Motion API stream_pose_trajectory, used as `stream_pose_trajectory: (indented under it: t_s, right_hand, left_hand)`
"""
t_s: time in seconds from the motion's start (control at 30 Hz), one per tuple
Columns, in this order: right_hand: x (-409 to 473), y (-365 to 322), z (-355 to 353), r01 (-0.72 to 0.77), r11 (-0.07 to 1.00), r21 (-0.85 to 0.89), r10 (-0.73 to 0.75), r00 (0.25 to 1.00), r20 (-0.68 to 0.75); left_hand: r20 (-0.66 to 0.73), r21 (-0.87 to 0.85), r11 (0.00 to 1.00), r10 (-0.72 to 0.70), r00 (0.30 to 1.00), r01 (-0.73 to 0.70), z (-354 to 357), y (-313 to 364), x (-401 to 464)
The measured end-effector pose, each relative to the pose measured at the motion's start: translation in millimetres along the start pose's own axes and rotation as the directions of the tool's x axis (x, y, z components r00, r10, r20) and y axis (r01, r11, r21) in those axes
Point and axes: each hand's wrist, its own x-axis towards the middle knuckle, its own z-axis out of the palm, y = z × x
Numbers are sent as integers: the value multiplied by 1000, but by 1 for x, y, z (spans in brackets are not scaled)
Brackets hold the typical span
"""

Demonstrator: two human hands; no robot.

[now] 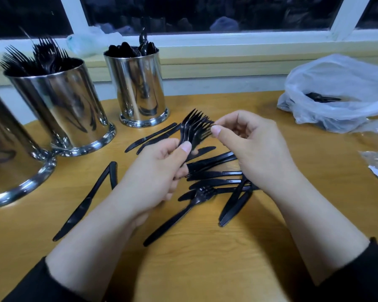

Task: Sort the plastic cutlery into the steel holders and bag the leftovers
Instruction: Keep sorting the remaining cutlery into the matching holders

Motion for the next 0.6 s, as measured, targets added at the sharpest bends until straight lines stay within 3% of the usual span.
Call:
stream_pose_trajectory:
  t_s: [0.1,0.17,0.27,0.33,0.47,0.6]
  right_hand:
    - [1,9,-4,-7,980,-197,13,999,33]
    - [0,14,-13,45,922,-385,39,977,209]
    - [-5,13,-21,129,899,-418,131,832,539]
    - [-7,14,-21,153,902,-405,171,733,659]
    - [-8,21,-13,239,856,-459,201,664,720]
    - [-7,22,-10,246,863,-441,157,700,697]
  left_hand:
    - [-78,-19,1000,-9,997,7,-15,-6,3]
    - [-109,-11,1000,-9,994,8,-24,-8,4]
    - [-124,-4,1000,-20,992,20,-30,-11,5]
    - [-120,-5,1000,-16,993,16,-31,-13,5]
    - [-86,12,1000,2,996,-1,-32,-13,4]
    - [-85,23,1000,2,996,0,-31,-13,3]
